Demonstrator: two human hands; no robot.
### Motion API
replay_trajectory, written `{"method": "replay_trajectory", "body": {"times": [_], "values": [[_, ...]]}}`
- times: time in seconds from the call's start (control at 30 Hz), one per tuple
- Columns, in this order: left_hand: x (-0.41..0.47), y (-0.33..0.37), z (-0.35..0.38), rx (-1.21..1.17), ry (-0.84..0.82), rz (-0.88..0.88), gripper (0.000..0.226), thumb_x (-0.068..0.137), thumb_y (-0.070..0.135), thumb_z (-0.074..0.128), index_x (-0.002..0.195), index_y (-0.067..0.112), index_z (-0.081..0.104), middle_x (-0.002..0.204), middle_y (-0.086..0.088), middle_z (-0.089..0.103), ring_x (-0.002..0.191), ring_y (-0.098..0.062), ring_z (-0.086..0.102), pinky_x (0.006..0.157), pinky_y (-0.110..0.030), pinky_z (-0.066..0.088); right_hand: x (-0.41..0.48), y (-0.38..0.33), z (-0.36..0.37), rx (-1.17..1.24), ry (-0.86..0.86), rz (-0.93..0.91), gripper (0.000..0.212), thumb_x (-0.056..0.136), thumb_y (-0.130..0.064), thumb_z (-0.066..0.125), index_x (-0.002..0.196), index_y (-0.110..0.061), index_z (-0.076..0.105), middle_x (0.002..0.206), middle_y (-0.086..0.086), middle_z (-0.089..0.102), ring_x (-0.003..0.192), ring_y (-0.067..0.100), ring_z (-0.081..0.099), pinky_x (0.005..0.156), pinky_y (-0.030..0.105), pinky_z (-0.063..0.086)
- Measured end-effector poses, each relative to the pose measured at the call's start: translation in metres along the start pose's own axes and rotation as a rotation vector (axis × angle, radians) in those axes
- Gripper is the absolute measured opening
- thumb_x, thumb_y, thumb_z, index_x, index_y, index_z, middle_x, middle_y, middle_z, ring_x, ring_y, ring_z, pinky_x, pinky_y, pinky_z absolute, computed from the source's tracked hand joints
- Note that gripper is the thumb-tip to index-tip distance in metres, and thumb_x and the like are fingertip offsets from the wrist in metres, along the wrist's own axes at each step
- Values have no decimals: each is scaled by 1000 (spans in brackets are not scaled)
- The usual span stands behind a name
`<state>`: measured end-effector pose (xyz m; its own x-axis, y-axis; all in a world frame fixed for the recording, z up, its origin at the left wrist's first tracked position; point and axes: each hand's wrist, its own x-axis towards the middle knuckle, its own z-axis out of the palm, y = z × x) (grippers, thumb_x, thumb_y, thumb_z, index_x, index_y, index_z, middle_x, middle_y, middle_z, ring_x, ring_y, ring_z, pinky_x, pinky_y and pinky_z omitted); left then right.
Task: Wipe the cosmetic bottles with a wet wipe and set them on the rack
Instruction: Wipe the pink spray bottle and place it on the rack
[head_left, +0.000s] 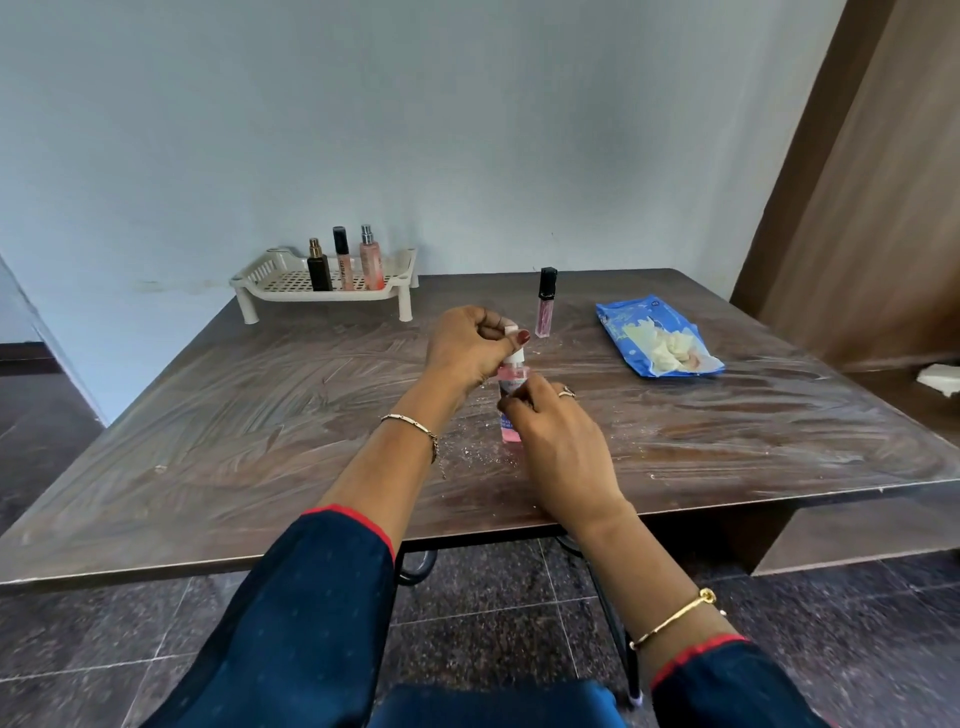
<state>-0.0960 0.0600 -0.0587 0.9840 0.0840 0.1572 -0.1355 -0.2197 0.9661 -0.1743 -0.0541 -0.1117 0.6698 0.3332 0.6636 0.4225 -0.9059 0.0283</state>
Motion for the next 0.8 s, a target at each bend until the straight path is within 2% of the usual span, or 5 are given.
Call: {"method": "replay_trajectory", "body": {"times": [0.13, 0.3, 0.5, 0.7, 0.8], "values": [[5, -1, 6, 48, 2, 10, 18, 72, 16, 82, 77, 18, 64, 78, -7, 70, 84, -26, 71, 76, -46, 59, -9, 1, 0, 14, -73, 45, 28, 59, 4, 81, 80, -9, 69, 82, 8, 56, 55, 26, 53, 43, 25, 25], [10, -5, 4, 64, 21, -8, 19, 73, 18, 82, 76, 19, 63, 80, -7, 71, 83, -24, 71, 76, -47, 59, -14, 8, 2, 58, -155, 22, 20, 70, -1, 76, 87, -9, 71, 89, 8, 57, 60, 27, 57, 43, 32, 38], [9, -8, -2, 65, 54, 7, 20, 73, 18, 81, 75, 20, 61, 78, -7, 70, 83, -26, 71, 75, -48, 59, -15, 12, 2, 124, -173, 41, 12, 77, -4, 70, 88, -8, 69, 91, 9, 57, 66, 30, 58, 48, 38, 46], [6, -9, -4, 69, 99, 12, 22, 74, 18, 80, 75, 22, 59, 81, -5, 70, 81, -23, 71, 73, -45, 59, -18, 22, 5, 142, -158, 91, 20, 80, 5, 60, 93, -8, 67, 92, 8, 56, 68, 31, 56, 51, 37, 42], [5, -11, -5, 51, 112, 12, 23, 72, 18, 81, 74, 22, 59, 82, -7, 70, 81, -24, 71, 73, -46, 59, -21, 34, 5, 176, -152, 199, 18, 81, 3, 57, 91, -8, 68, 93, 7, 58, 76, 28, 58, 61, 35, 45]]}}
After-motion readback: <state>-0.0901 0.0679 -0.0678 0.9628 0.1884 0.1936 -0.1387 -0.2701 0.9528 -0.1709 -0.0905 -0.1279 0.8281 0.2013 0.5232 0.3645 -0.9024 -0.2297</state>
